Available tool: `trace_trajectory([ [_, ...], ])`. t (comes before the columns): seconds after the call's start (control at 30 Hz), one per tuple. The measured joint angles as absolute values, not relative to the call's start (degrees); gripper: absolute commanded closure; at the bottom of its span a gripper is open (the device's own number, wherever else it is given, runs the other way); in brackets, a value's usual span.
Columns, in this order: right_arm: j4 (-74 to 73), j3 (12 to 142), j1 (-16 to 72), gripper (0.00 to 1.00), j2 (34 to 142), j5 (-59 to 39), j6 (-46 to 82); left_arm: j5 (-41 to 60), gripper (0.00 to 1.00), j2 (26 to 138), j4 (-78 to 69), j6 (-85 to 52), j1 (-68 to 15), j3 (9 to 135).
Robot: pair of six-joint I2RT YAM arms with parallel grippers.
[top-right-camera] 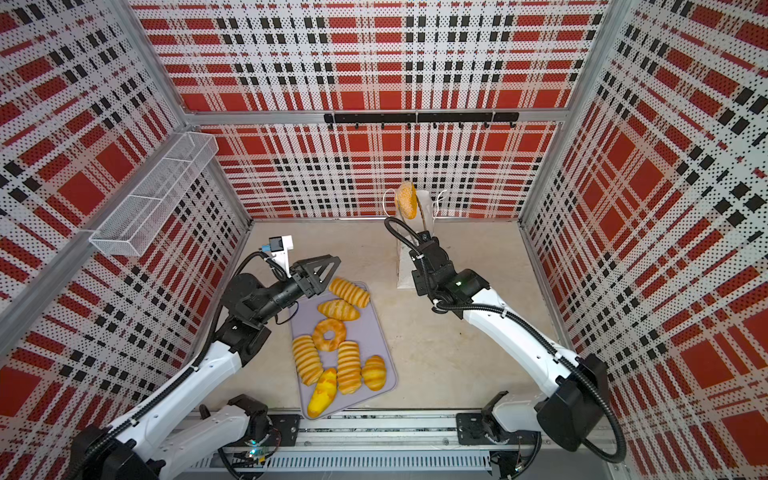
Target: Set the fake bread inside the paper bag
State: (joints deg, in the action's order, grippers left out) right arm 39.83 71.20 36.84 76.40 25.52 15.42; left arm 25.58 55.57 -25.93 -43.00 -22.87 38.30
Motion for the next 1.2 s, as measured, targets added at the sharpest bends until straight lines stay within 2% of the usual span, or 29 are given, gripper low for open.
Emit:
trace_trajectory([
  [0.43, 39.2, 70.6, 36.4, 0.70, 74.1, 23.7, 15.3, 24.5, 0.10, 55.7, -27.7, -45.0, -22.9, 38.3],
  [0.73, 37.5, 64.2, 30.2, 0.71, 62.5, 8.4, 14.3, 24.8, 0.09, 51.5, -25.4, -45.0, -19.6, 35.4],
  [1.03, 37.7, 60.4, 30.1, 0.70, 54.0, -4.1, 10.9, 25.0, 0.07, 46.2, -14.5, -43.2, -15.0, 35.3],
  [1.2, 40.7, 60.4, 30.1, 0.71, 53.0, -8.6, 8.8, 25.6, 0.06, 43.9, -8.1, -41.6, -12.1, 35.7],
])
